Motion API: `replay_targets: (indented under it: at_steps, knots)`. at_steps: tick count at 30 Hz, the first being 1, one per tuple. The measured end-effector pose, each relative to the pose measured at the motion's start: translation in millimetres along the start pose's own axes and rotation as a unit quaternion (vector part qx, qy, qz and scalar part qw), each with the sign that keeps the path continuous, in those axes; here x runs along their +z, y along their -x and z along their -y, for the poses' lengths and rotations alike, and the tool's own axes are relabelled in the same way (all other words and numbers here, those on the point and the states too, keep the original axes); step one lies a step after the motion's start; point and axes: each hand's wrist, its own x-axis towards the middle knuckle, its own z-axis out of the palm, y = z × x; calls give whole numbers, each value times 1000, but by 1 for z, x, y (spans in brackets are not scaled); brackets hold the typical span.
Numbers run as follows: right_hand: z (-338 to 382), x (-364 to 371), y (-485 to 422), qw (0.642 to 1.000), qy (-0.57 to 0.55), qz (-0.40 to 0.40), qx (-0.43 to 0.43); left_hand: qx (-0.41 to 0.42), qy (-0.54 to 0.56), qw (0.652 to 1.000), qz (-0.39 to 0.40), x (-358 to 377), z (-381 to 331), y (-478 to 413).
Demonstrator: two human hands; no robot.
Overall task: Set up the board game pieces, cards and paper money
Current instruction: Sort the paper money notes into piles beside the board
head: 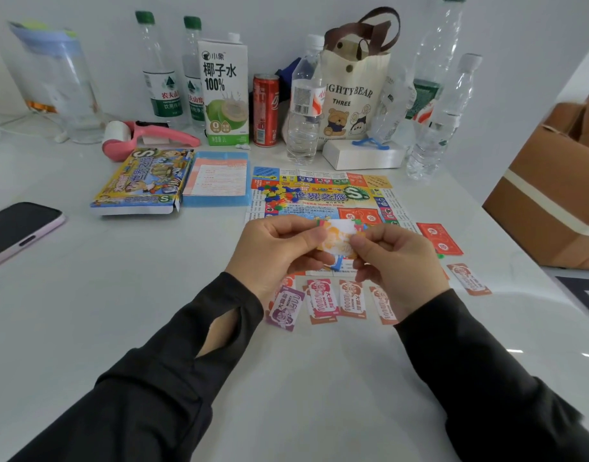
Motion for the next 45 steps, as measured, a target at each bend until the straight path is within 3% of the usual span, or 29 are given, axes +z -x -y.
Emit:
replay_targets:
  at_steps: [5,11,14,17,19,20,22,26,30,33,41,45]
  knots:
    - [-4,-4,-4,988,-122,49,81,-22,38,998,44,1,-1,2]
    - [-11,-7,-10,965,-212,97,122,-36,74,995,57,1,-2,2]
    - [-10,-6,-7,928,-297,162,155,-46,103,991,70,2,-4,4]
    - [-11,-7,-6,868,-383,263,174,-51,108,989,82,1,-5,5]
    - [-12,-4,-5,848,-413,280,179,-50,104,989,91,1,-6,6]
    - [-12,-3,-2,852,-424,258,168,-47,100,990,91,2,-6,6]
    - [-11,-11,5,893,-382,189,147,-34,90,992,85,2,-7,6]
    - [-10,-10,6,902,-370,213,71,-15,75,993,85,3,-5,6]
    - [-12,-15,-2,910,-353,209,58,-12,75,993,88,3,-5,6]
    - [-16,-6,-10,841,-414,336,93,-11,79,993,86,1,-5,5]
    - [-7,-4,-4,938,-282,173,106,-28,94,992,83,1,-4,5]
    - [-7,-3,-5,964,-227,93,105,-17,17,999,30,-1,-2,2]
